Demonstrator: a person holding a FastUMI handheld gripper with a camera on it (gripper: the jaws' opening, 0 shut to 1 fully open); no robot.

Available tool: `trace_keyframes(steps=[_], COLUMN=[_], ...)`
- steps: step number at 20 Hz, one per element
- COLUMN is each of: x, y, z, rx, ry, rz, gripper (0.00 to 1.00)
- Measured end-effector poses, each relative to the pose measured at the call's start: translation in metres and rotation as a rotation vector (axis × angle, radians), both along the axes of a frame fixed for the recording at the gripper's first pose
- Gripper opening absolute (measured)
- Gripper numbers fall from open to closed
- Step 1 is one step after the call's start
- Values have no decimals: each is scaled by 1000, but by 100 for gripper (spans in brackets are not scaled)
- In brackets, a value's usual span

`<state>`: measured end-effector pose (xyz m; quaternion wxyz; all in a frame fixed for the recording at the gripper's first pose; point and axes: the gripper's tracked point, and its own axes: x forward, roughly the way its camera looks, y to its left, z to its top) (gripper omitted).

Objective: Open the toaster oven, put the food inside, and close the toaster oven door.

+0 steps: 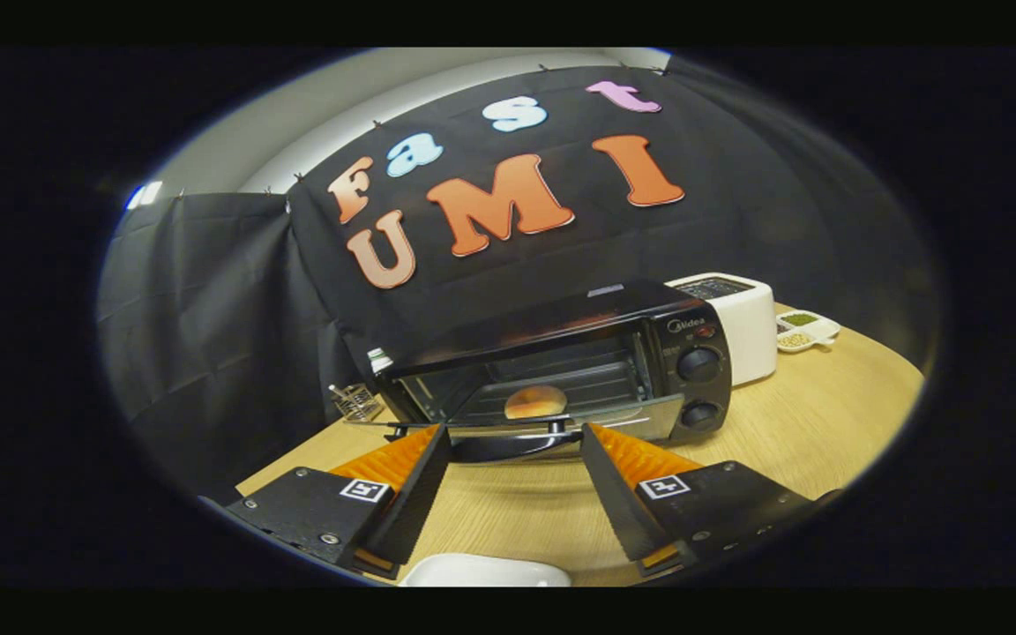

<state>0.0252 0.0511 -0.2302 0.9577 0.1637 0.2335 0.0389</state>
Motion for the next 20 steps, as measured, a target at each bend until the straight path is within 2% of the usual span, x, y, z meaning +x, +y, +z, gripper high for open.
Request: trace_keyframes(steps=[3, 8, 10, 13, 16, 20], x=[21, 60, 70, 73, 66, 42], y=[-4, -17, -15, -15, -17, -7], z=[8, 21, 17, 21, 35, 72], rx=[-11, -145, -145, -138, -187, -149], ry=[-27, -77, -66, -67, -98, -146], rz=[-19, -56, -52, -58, -57, 0], gripper=[87, 87, 85, 84, 83, 82])
